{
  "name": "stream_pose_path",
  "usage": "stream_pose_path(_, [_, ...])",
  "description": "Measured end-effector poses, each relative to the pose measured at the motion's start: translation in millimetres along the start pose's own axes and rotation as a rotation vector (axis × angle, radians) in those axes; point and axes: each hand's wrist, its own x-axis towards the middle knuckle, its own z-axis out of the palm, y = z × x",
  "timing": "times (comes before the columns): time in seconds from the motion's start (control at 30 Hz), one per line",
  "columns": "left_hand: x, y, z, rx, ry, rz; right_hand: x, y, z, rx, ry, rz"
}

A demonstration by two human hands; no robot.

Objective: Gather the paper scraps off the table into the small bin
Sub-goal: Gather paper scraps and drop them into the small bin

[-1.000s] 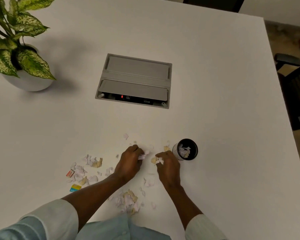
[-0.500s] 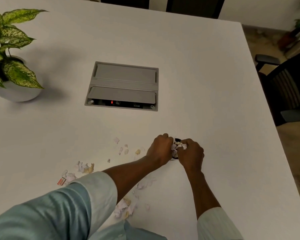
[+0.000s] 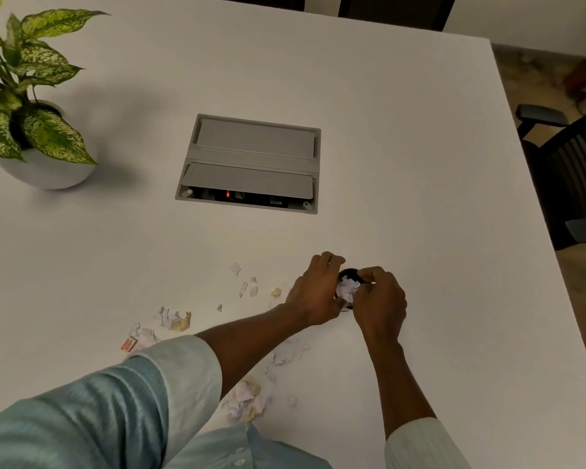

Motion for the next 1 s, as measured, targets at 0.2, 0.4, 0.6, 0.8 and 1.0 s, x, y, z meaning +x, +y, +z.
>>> stream_pose_path(0.2, [-30.9,-59.4,-12.1,0.108,-0.01,-0.168,-27.6,-13.5,21.8,0.069,-0.022,-0.246])
stream_pose_path(0.4, [-61.0,-130.7,-27.3,0.376,-0.067,-0.349,-47.9,-5.4,73.0,-0.249,-0.346,-0.437])
stream_pose_path(0.6, [-68.4,-165.9,-26.9,0.423,-0.174,-0.368,-42.3,6.8,109.5,-0.559,-0.492,-0.5])
stream_pose_path(0.8, [-68.7,-157.4,-0.9,0.375,-0.26,-0.237,-45.2,21.9,117.9,-0.662,-0.55,-0.458])
stream_pose_path(1.0, [-76.4,-137.6,28.3,0.471,-0.282,-0.079,-62.1,49.1,104.4,-0.707,-0.564,-0.49])
